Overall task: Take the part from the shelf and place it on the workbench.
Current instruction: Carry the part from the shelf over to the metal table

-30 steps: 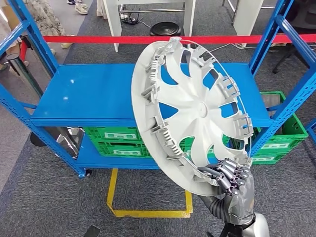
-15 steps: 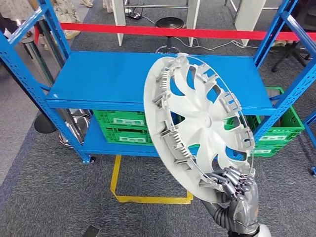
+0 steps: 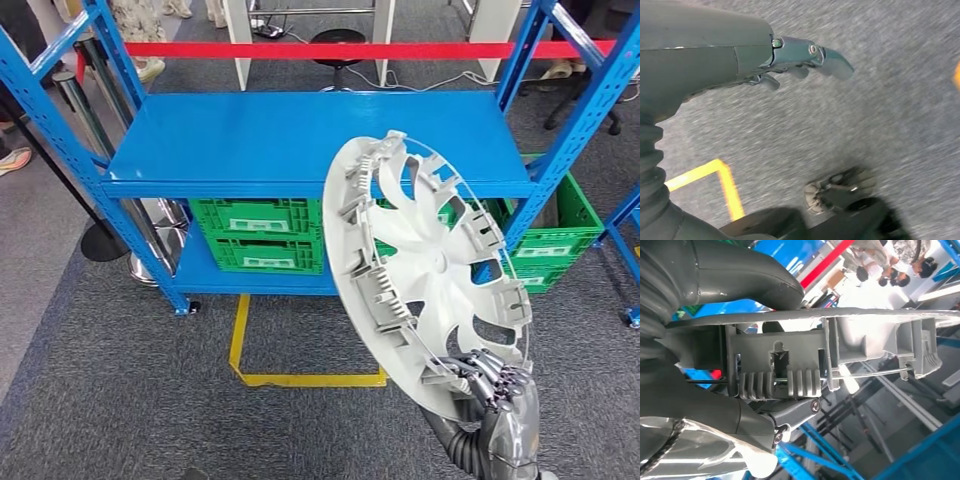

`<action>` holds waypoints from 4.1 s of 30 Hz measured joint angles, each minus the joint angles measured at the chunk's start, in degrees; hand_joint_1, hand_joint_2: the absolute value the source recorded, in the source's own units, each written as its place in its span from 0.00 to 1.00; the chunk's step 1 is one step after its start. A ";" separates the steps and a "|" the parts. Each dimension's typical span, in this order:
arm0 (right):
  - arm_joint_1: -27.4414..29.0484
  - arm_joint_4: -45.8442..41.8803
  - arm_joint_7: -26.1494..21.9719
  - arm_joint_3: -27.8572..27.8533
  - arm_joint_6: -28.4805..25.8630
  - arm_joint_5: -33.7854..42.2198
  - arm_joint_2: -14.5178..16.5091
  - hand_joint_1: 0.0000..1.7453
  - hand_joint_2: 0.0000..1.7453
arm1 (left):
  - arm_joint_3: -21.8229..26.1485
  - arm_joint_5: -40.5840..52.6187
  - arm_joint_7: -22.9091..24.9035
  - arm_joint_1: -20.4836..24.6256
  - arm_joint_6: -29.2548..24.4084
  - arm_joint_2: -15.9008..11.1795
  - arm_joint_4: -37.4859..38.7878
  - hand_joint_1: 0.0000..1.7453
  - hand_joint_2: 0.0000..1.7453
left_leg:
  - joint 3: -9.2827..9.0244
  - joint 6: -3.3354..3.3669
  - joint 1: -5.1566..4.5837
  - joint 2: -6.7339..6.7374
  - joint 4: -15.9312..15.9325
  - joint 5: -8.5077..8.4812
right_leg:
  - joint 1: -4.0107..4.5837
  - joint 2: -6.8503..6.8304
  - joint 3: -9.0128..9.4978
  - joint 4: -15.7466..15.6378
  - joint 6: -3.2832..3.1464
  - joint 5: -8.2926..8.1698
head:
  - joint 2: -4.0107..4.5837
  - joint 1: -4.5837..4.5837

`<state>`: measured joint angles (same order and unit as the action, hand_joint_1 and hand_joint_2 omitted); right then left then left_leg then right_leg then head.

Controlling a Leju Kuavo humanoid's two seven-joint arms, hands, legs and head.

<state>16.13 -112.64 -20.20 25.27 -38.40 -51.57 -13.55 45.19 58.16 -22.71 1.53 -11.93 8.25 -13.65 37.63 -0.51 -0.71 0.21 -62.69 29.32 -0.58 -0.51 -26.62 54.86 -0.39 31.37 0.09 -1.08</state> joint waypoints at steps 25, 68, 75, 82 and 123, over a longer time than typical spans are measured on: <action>6.82 -5.74 -4.21 -8.55 0.00 -2.67 0.80 1.00 1.00 | -2.18 2.48 2.15 1.59 -0.64 2.33 0.04 0.00 1.00 | -0.29 1.59 0.22 0.36 4.38 -6.69 | -0.40 0.39 2.62 2.54 2.75 2.06 | 0.00 0.27; 9.09 -8.28 -1.24 -11.10 0.00 -8.08 3.70 1.00 1.00 | -6.80 1.25 1.08 1.85 3.33 -0.05 -0.69 0.00 1.00 | -1.85 0.43 0.52 -1.13 -4.81 -0.38 | -0.36 3.09 -0.72 1.71 0.48 -0.12 | 0.00 0.33; 9.02 -8.91 -2.10 -11.51 -0.01 -8.01 4.38 1.00 1.00 | -7.49 0.55 0.87 1.63 3.45 -0.39 -0.67 0.00 1.00 | -6.64 2.44 0.28 -3.06 6.19 -3.49 | -1.44 5.46 -3.71 2.00 2.91 -0.90 | 0.00 0.67; 8.70 -9.07 -3.32 -13.15 -0.02 -8.55 5.35 1.00 1.00 | -8.66 0.00 1.25 2.15 4.06 -0.18 -0.67 0.00 1.00 | -7.66 2.39 0.77 2.43 7.26 -1.98 | -1.27 0.36 -11.09 14.08 4.65 1.12 | 0.00 1.16; 17.11 -18.03 -11.40 -33.25 -0.02 -8.29 25.78 1.00 1.00 | -12.64 0.44 3.90 0.66 1.37 2.59 -3.28 0.00 1.00 | -6.27 -0.03 0.57 2.16 -0.30 4.30 | -0.32 -0.99 -4.86 2.32 0.61 -3.00 | 0.00 1.29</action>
<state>33.24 -130.67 -31.59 -7.99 -38.42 -59.86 12.22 32.55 58.60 -18.82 2.20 -10.56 10.84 -16.93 31.37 -0.55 -0.13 2.37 -62.99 33.62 -0.90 -1.50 -31.49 57.19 0.22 28.37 0.09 0.21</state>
